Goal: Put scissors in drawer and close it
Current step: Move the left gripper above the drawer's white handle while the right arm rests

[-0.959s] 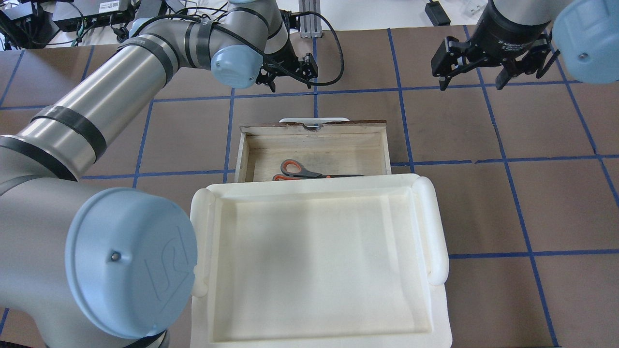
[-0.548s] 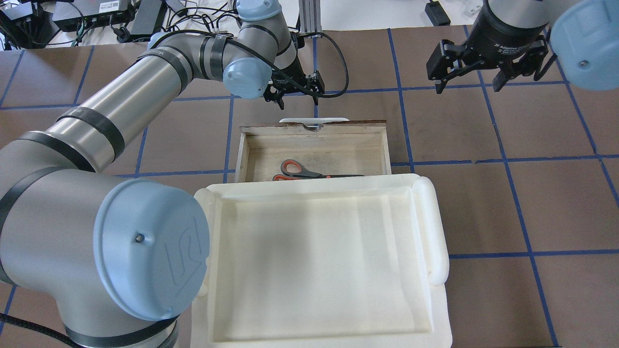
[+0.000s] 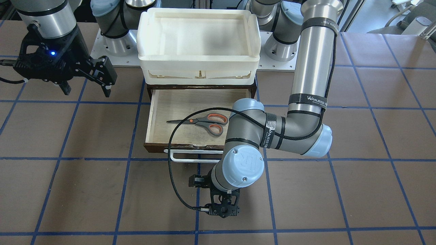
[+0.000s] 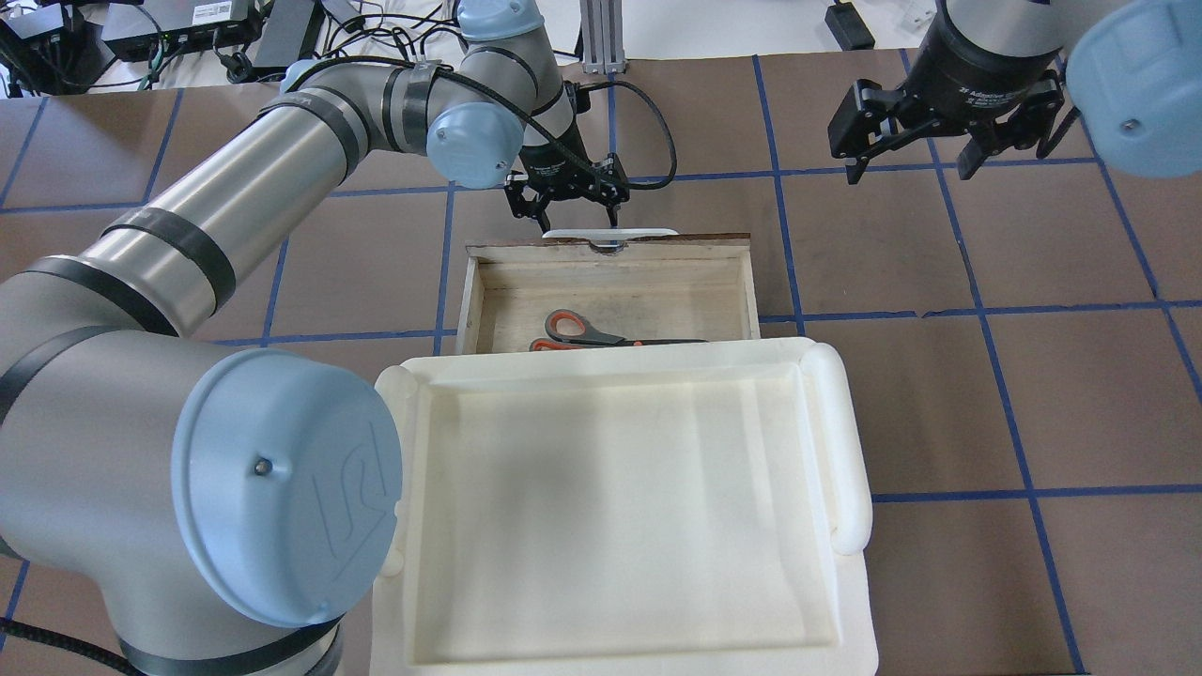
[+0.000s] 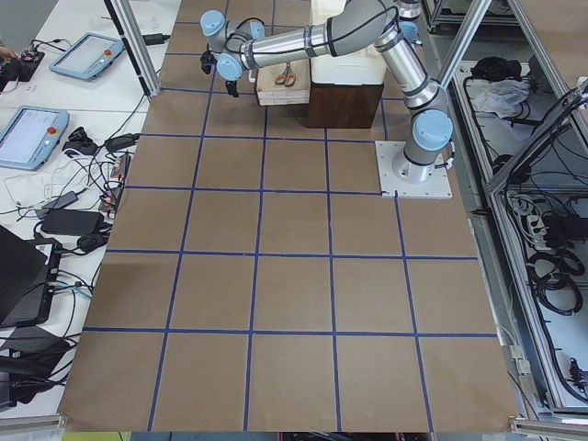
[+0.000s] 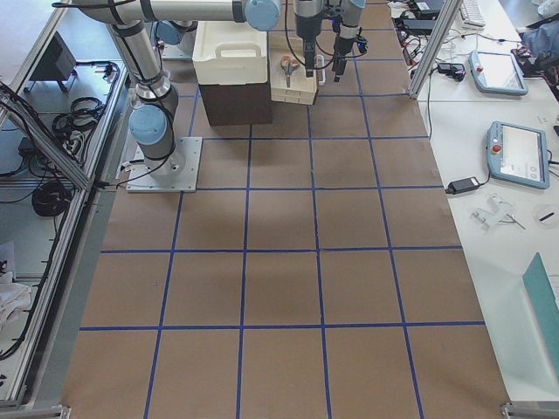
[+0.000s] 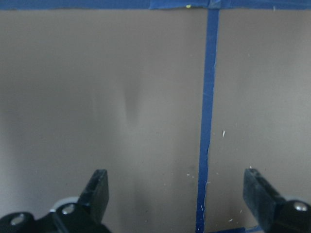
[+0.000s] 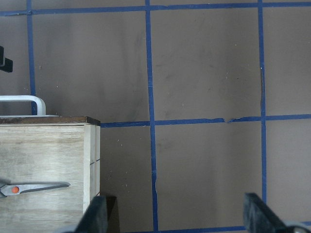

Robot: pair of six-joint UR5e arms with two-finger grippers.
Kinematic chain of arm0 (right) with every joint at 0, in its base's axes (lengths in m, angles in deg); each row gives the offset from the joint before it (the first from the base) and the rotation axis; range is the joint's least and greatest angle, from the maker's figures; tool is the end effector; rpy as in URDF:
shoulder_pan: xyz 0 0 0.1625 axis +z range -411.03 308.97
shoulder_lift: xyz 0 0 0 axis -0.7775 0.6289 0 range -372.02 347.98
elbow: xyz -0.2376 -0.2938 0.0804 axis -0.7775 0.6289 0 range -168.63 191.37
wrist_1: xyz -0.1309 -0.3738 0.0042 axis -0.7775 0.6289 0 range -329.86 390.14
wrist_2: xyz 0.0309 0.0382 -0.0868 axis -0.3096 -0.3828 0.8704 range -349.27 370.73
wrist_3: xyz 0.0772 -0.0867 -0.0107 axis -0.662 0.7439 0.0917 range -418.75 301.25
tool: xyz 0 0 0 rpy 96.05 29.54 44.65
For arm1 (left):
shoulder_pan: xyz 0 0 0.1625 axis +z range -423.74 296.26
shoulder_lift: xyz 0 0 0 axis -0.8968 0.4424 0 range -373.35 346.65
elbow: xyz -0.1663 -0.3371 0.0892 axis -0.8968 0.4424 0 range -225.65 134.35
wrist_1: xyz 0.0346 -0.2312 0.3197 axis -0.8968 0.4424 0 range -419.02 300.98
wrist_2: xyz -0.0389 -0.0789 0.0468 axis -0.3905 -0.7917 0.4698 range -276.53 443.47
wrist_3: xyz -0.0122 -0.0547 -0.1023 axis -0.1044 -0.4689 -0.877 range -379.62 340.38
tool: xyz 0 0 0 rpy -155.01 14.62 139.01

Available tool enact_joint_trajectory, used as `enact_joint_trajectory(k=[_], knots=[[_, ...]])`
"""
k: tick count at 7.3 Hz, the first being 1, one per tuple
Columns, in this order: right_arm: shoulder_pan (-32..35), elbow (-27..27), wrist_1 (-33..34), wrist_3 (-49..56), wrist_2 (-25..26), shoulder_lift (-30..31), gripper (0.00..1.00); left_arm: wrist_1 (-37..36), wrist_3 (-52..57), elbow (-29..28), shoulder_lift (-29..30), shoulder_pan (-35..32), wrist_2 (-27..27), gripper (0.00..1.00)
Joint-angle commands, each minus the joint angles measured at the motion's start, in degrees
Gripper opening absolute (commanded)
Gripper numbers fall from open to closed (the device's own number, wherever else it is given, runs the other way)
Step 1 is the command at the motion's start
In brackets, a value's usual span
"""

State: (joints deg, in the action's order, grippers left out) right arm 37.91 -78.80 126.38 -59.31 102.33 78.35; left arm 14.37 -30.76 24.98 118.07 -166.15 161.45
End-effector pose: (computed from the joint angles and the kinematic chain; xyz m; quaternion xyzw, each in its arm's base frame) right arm 0.1211 -0.4851 0.4454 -0.0150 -0.9982 0.0561 0.0141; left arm -0.3021 -0.6396 0.1891 -0.0061 -0.9934 -0.0675 0.0927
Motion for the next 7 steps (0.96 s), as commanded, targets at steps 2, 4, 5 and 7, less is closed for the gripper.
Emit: enact_joint_trajectory(k=[2,4,5,7], knots=[[0.00,-0.62,0.00,-0.31,0.24,-0.01,1.00,3.68,0.33,0.12,-1.69,0.19,-1.16,1.00],[0.00,-1.32,0.09,-0.31,3.48,0.08,1.00,5.00,0.51,0.21,-2.13,0.19,-1.16,1.00],[0.00,-1.32,0.09,-0.31,3.58,0.16,1.00,5.97,0.51,0.38,-2.31,0.19,-1.25,1.00],[0.00,-1.32,0.09,-0.31,3.58,0.16,1.00,6.85,0.51,1.08,-3.10,0.10,-1.25,1.00]])
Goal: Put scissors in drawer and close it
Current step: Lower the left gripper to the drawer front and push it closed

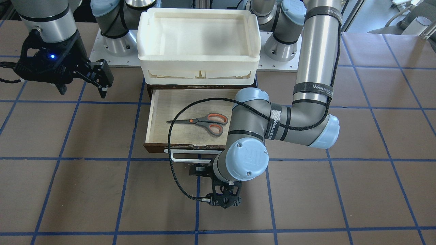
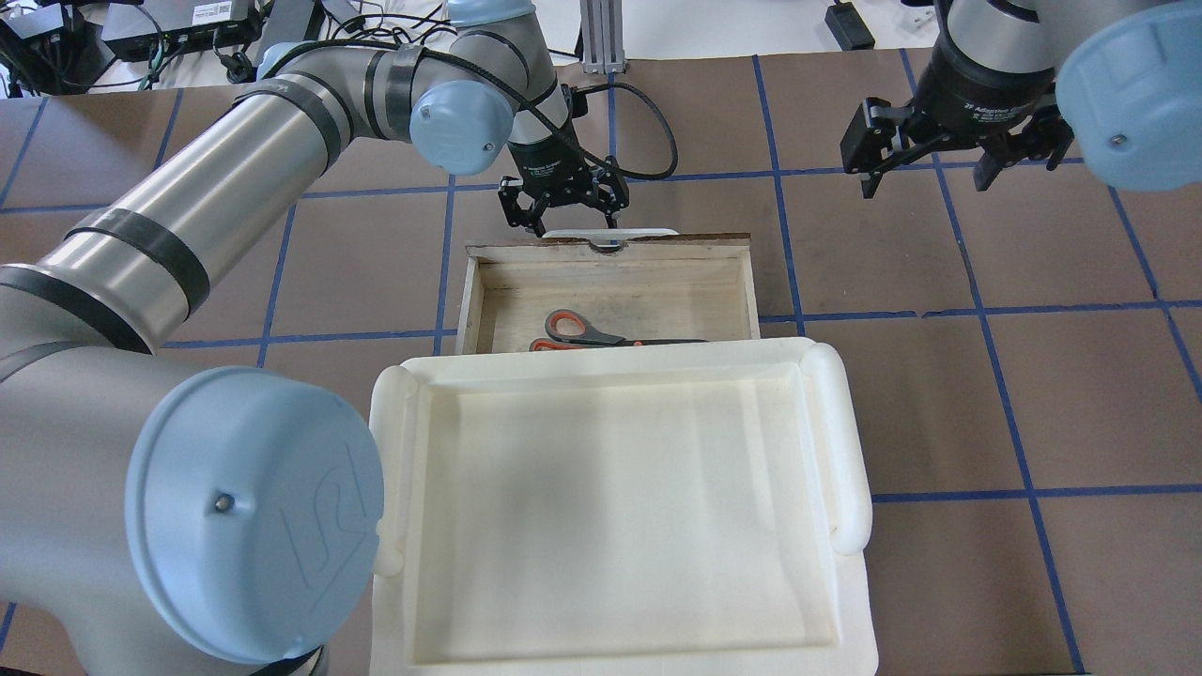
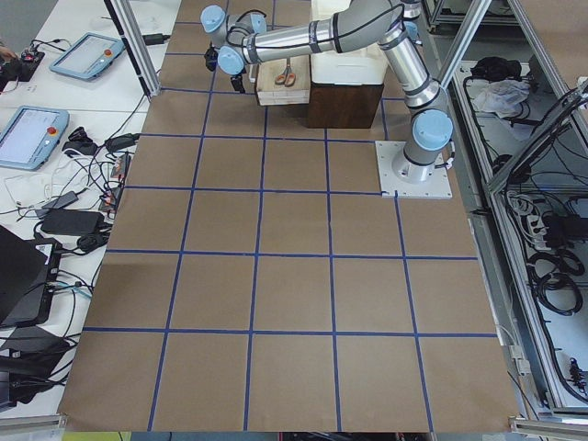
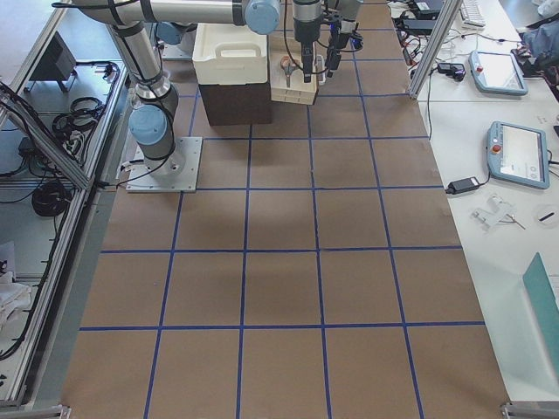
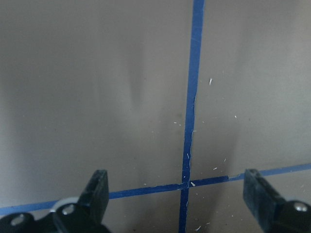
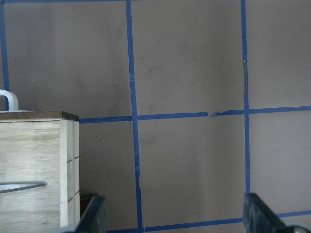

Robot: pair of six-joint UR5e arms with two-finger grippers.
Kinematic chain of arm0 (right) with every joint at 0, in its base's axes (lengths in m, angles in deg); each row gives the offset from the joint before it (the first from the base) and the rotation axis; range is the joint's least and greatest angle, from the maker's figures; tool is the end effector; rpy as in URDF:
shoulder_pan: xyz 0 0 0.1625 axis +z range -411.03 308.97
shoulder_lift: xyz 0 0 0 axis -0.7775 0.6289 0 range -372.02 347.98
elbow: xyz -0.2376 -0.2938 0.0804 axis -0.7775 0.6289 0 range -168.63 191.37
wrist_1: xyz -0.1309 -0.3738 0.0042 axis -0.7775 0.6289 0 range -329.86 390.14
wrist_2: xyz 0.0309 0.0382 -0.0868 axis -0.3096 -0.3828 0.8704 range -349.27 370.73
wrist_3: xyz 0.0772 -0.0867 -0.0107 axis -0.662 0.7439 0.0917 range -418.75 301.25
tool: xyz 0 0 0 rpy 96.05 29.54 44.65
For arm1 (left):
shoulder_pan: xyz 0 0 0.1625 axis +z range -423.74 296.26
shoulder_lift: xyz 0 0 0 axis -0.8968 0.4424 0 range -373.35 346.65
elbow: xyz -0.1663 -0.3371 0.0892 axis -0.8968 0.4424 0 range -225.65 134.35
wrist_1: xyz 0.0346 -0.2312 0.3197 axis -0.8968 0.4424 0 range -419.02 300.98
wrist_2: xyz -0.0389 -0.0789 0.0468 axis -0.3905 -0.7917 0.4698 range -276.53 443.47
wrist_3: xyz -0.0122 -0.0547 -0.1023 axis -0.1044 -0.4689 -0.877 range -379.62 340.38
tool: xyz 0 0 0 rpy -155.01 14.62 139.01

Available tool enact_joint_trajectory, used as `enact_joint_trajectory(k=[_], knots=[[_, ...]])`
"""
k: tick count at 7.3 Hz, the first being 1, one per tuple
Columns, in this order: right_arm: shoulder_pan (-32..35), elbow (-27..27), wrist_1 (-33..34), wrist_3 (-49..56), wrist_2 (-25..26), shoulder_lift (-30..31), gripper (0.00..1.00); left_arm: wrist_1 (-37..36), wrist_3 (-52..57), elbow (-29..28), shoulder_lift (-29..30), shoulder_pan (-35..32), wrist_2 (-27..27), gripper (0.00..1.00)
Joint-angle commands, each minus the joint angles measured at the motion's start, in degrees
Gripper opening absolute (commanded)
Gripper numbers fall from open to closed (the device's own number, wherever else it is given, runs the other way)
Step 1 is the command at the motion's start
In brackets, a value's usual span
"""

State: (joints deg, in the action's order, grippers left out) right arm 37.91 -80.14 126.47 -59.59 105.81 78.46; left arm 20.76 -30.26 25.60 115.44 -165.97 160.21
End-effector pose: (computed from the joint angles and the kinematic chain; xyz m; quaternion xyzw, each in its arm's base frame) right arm 0.1141 -0.4820 0.4356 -0.0187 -0.9978 0.0461 0.0443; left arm -0.2986 -0.6221 0.2069 -0.0039 -0.9897 -0.1061 0.0958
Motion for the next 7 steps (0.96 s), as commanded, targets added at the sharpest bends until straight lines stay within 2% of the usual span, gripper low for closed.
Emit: enact_joint_trajectory(k=[1,7], knots=[[0.00,-0.08,0.09,-0.03,0.11,-0.04,1.00,0.47,0.00,0.90,-0.65,0.01,-0.10,1.00],[0.00,-0.25,0.00,0.40,2.04,-0.04,1.00,2.93,0.18,3.98,-3.54,0.10,-0.10,1.00]])
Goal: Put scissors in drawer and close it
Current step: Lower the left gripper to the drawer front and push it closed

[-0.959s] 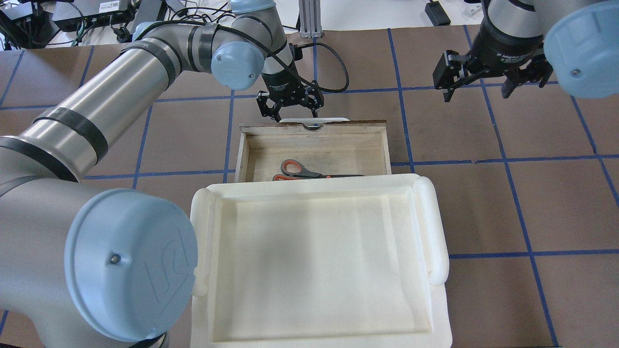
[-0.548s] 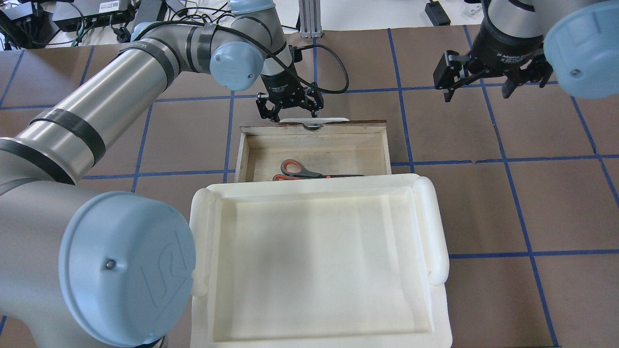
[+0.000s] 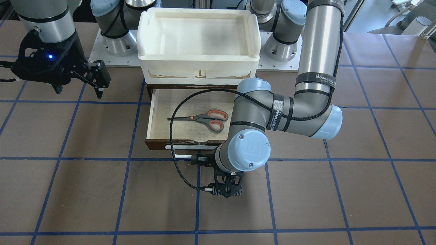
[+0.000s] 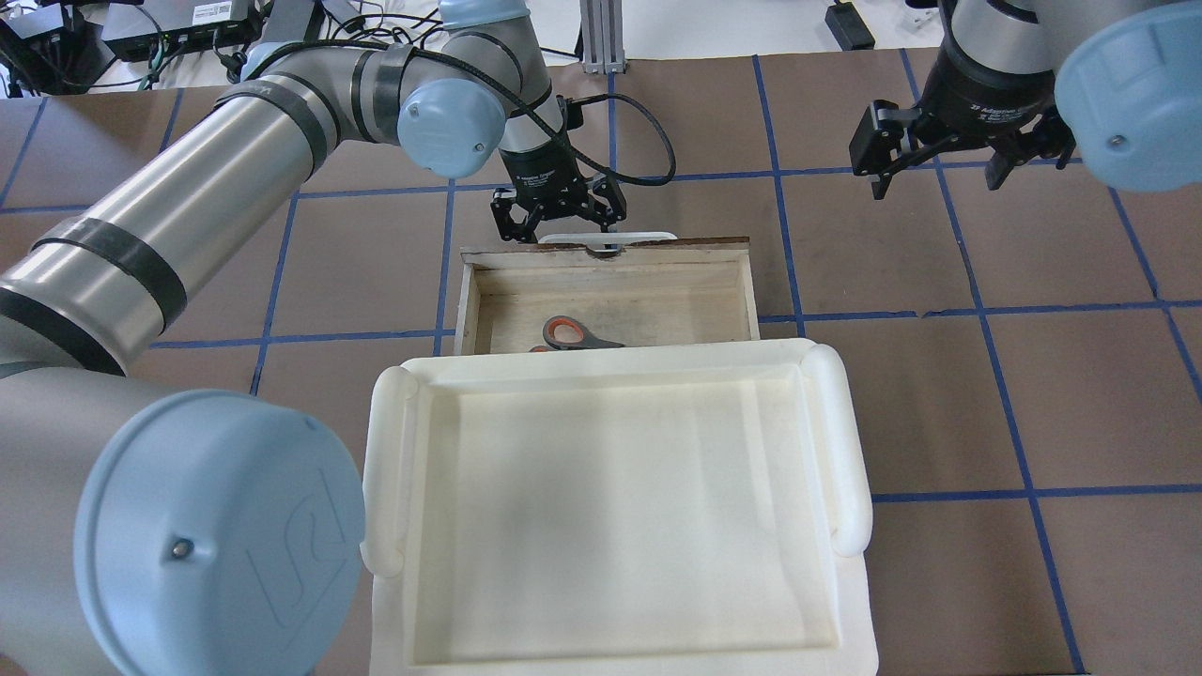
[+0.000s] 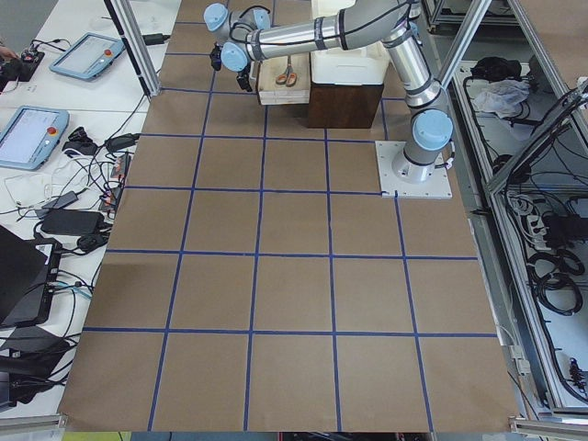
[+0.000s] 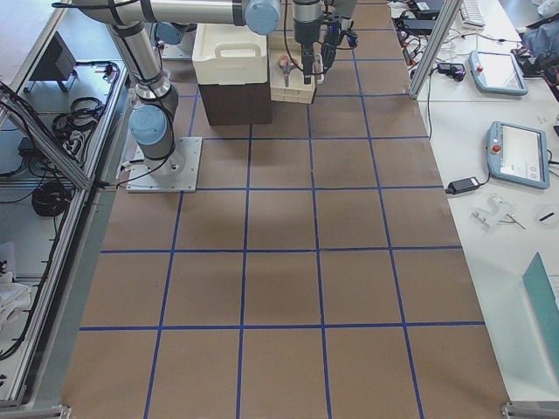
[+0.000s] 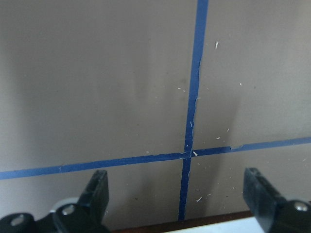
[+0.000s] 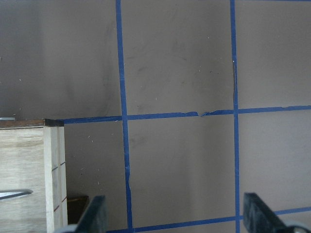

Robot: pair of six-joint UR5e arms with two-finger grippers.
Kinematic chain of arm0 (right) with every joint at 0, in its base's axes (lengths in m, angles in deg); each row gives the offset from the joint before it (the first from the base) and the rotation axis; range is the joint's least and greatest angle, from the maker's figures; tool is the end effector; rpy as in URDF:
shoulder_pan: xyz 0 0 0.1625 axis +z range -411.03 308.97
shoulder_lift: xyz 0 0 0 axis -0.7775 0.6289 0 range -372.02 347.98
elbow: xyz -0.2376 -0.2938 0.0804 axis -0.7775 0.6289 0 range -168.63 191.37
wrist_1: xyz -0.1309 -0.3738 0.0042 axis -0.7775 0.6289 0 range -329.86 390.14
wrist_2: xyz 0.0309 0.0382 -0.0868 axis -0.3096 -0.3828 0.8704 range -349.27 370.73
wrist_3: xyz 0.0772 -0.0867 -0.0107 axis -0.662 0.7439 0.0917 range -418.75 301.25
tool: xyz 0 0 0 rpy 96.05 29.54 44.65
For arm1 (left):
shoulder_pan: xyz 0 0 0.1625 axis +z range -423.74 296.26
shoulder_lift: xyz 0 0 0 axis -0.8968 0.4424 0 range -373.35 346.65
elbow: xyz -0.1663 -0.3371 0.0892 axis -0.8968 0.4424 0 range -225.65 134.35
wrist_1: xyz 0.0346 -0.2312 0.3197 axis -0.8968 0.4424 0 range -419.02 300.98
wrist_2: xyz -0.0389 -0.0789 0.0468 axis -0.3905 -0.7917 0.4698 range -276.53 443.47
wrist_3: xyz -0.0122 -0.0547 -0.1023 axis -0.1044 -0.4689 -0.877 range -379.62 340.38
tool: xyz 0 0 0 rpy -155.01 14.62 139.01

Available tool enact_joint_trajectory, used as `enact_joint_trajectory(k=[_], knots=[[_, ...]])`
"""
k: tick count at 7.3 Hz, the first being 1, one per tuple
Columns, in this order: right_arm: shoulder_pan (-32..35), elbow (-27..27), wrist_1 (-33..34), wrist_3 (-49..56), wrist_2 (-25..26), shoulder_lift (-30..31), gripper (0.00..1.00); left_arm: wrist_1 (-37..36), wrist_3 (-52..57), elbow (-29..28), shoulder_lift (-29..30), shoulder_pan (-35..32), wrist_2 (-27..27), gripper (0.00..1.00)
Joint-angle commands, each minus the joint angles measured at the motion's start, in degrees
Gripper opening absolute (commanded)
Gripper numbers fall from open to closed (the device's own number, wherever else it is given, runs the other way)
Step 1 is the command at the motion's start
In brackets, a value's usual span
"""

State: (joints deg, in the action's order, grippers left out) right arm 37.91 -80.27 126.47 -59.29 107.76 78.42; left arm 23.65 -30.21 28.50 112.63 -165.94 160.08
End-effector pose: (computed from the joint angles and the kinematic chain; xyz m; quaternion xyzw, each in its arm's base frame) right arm 0.1102 -0.4818 0.4346 -0.0168 -0.9970 0.0444 0.0614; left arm -0.2939 -0.6006 0.2140 -0.0009 -0.9871 -0.1314 0.0917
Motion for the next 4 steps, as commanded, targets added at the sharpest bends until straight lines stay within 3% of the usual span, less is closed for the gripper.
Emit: enact_joint_trajectory(k=[1,4], knots=[[0.00,-0.47,0.09,0.02,0.09,0.18,1.00,0.13,0.48,1.25,-1.09,0.07,0.03,1.00],[0.00,-1.09,0.26,-0.42,0.09,0.44,1.00,3.28,0.92,1.61,-3.28,0.24,0.12,1.00]])
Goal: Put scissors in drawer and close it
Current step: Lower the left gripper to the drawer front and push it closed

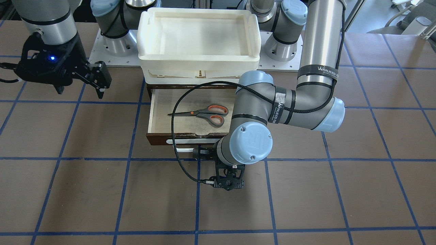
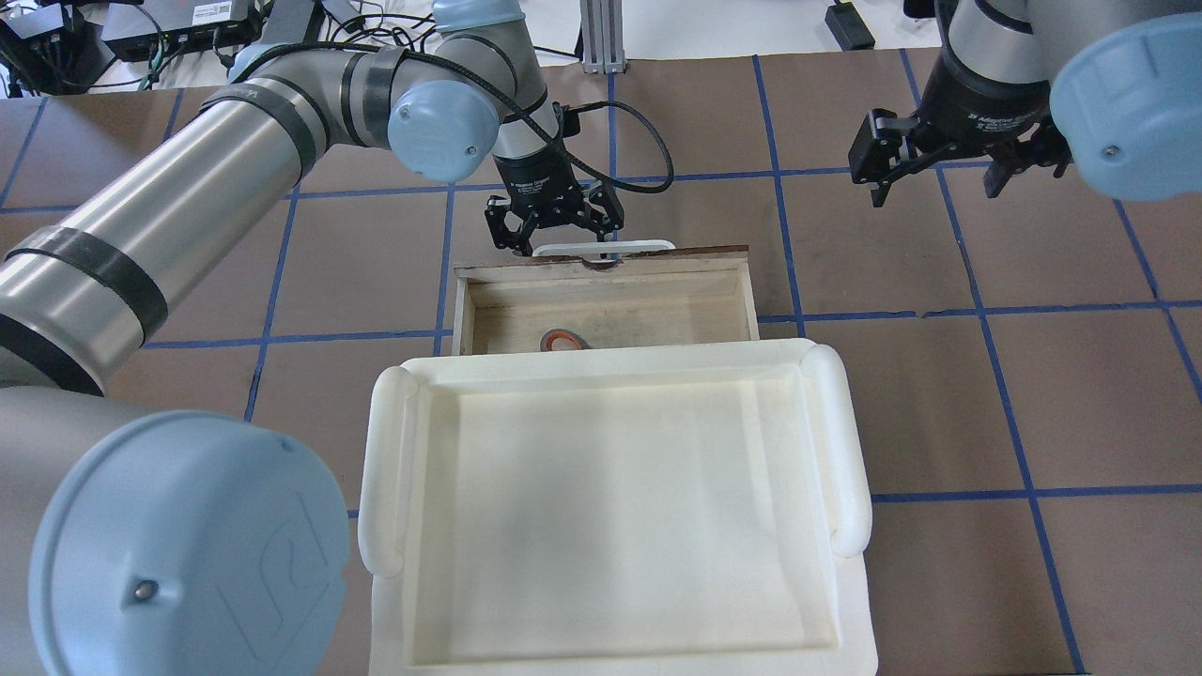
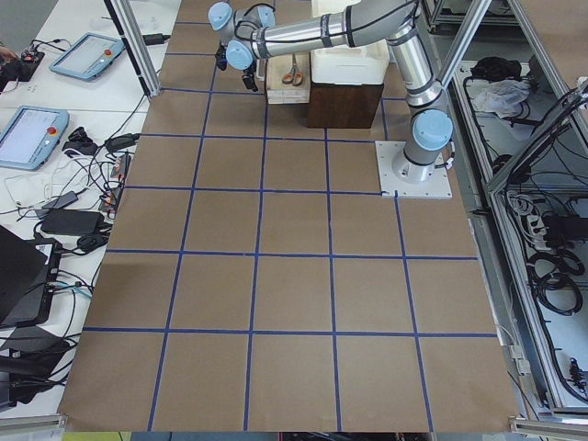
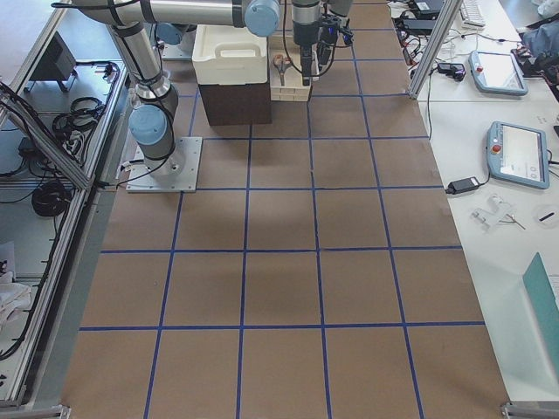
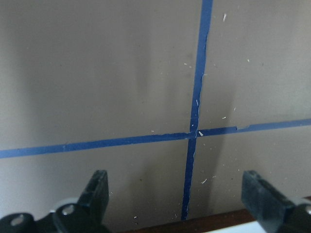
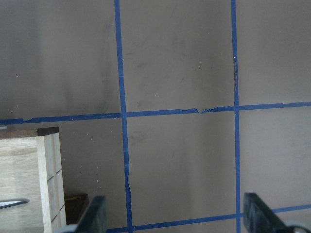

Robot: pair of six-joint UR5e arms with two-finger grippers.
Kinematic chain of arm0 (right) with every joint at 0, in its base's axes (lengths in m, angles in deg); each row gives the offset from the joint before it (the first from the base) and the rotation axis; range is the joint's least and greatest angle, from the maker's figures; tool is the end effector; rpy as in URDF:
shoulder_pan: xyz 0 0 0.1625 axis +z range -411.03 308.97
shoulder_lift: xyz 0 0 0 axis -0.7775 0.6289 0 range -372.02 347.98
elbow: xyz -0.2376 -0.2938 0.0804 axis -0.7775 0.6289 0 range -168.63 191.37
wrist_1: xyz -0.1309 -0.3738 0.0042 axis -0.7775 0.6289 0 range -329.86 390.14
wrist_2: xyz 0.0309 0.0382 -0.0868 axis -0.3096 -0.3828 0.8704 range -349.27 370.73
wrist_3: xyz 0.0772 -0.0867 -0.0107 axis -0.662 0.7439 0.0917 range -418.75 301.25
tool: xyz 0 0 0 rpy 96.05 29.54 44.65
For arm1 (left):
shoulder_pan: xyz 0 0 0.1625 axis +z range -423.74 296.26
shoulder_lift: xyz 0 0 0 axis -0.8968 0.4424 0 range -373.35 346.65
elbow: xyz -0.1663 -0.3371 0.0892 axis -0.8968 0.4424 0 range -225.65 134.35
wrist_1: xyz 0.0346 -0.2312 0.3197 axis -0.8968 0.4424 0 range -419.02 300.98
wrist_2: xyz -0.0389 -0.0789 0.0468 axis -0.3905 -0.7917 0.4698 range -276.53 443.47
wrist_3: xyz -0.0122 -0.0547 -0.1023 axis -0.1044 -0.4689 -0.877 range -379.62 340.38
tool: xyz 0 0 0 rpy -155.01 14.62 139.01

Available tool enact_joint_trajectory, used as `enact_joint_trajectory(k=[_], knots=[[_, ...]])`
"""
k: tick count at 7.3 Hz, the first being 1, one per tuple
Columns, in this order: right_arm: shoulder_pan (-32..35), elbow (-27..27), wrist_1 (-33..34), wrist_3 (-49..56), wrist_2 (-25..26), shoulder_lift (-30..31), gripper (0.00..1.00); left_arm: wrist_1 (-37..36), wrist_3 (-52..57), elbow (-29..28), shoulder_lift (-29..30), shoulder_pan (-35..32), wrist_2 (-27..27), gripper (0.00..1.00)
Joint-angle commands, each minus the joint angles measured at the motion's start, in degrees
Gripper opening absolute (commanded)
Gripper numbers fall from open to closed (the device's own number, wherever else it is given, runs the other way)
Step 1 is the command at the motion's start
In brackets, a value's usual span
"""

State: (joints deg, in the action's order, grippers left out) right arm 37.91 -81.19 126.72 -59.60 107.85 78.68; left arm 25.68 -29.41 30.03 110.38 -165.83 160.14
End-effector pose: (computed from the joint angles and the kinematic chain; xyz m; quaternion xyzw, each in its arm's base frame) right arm 0.1100 -0.4792 0.4295 -0.0193 -0.9970 0.0410 0.0621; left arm -0.2897 -0.5876 0.2255 -0.0056 -0.9858 -0.1416 0.0899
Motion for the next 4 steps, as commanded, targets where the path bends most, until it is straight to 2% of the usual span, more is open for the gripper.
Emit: enact_joint_trajectory(k=[1,4], knots=[[0.00,-0.25,0.19,-0.11,-0.09,0.36,1.00,2.13,0.12,0.16,-1.65,0.05,0.05,1.00],[-0.09,-0.25,-0.07,-0.20,-0.09,0.36,1.00,4.51,1.70,1.56,-3.41,0.22,0.40,1.00]])
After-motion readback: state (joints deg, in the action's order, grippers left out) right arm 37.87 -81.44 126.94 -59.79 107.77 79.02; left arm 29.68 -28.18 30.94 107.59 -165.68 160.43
